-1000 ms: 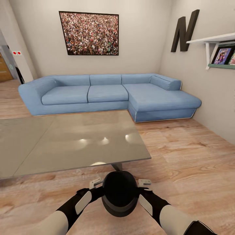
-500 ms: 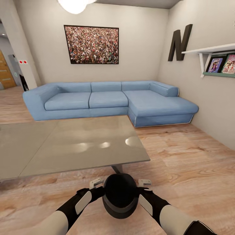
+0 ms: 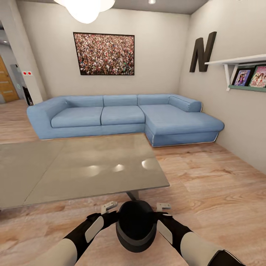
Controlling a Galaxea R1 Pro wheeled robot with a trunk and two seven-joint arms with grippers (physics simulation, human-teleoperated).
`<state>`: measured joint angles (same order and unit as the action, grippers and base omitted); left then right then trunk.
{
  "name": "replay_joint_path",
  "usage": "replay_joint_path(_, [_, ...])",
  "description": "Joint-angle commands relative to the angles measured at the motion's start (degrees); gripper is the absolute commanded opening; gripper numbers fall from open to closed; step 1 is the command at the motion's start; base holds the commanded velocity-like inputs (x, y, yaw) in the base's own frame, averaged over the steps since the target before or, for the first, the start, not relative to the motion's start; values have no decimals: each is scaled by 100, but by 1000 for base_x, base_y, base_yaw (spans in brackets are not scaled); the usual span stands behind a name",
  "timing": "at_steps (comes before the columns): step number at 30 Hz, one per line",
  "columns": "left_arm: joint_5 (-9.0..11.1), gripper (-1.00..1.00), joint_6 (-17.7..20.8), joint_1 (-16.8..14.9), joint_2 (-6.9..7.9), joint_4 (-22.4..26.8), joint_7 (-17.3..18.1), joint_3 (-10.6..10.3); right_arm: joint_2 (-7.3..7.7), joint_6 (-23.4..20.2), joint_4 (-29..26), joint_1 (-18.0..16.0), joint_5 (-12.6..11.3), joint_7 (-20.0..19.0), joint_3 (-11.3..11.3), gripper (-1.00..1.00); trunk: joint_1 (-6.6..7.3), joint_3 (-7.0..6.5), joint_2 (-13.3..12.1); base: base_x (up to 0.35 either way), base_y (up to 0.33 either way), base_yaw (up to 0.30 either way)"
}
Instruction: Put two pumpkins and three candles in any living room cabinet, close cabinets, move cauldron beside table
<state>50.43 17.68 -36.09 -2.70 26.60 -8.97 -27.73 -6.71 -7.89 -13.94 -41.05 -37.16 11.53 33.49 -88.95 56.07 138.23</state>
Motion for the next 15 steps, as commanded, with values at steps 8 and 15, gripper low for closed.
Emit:
replay_joint_path(8, [62, 100, 7, -4, 5, 12, -52, -39, 3, -27, -12, -6, -37, 42, 49, 100, 177, -139, -320, -27, 2, 0])
replay_joint_path(15, [61, 100, 7, -4, 6, 12, -55, -39, 3, -28, -12, -3, -37, 42, 46, 100, 331, -264, -601, -165, 30, 0])
